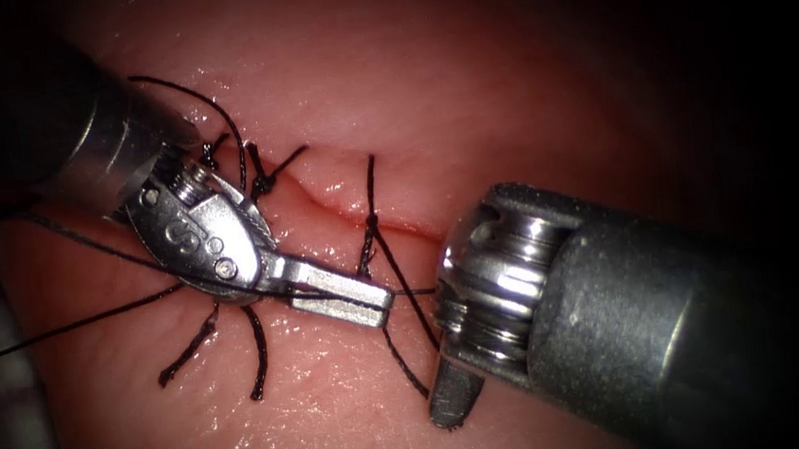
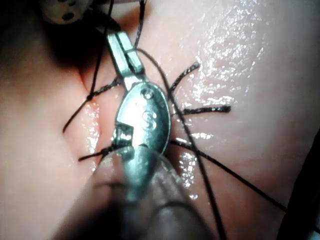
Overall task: Wound Closure
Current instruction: Grab the short tail with the right gripper
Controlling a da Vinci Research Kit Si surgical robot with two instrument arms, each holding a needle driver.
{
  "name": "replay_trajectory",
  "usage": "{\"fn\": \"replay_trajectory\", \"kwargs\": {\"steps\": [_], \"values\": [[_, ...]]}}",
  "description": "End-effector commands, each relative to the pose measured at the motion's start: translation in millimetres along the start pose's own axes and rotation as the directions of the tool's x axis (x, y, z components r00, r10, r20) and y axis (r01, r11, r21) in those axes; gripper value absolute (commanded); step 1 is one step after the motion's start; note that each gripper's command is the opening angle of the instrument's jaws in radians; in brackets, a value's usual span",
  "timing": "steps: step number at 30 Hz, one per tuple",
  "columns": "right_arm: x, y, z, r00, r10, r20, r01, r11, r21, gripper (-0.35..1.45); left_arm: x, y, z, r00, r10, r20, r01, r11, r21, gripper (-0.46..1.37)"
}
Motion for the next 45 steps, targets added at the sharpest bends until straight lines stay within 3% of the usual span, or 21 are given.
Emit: {"fn": "replay_trajectory", "kwargs": {"steps": [1,5,11,19,21,23,26,33,37,45], "values": [[0.1,0.0,0.0,1.000,0.005,-0.003,-0.005,1.000,0.002,1.25,0.0,0.0,0.0,1.000,0.000,0.000,0.000,1.000,-0.001,-0.35],[0.8,0.1,0.4,1.000,0.011,-0.005,-0.011,1.000,0.000,1.02,0.1,0.0,-0.1,1.000,-0.001,0.001,0.001,1.000,0.001,-0.35],[0.8,0.1,1.7,1.000,0.011,-0.012,-0.011,1.000,-0.012,0.95,0.3,-0.1,-0.3,1.000,-0.003,-0.001,0.003,1.000,0.004,-0.35],[0.5,0.2,3.4,0.999,0.006,-0.040,-0.008,0.999,-0.041,0.66,0.4,-0.1,-0.4,1.000,-0.003,-0.004,0.003,1.000,0.005,-0.35],[0.3,0.3,3.7,0.998,-0.006,-0.065,0.002,0.998,-0.063,0.43,0.4,-0.1,-0.4,1.000,-0.004,-0.004,0.004,1.000,0.004,-0.35],[0.1,0.4,3.8,0.997,-0.011,-0.079,0.005,0.997,-0.076,-0.08,0.4,-0.1,-0.5,1.000,-0.010,-0.005,0.010,1.000,0.004,-0.35],[-0.1,0.4,4.1,0.997,-0.010,-0.080,0.004,0.997,-0.079,-0.35,0.4,-0.1,-0.5,1.000,-0.010,-0.005,0.010,1.000,0.004,-0.35],[-0.6,0.3,4.9,0.997,-0.014,-0.079,0.007,0.997,-0.080,-0.35,0.6,-0.2,-0.7,1.000,-0.012,-0.004,0.012,1.000,0.005,-0.35],[-0.1,0.3,3.5,0.997,-0.004,-0.080,-0.002,0.997,-0.071,-0.35,0.6,-0.2,-0.8,1.000,-0.012,-0.005,0.012,1.000,0.004,-0.35],[1.0,0.9,0.6,0.987,-0.114,-0.111,0.103,0.990,-0.098,-0.35,0.5,-0.1,-0.8,1.000,-0.010,-0.004,0.010,1.000,0.005,-0.35]]}}
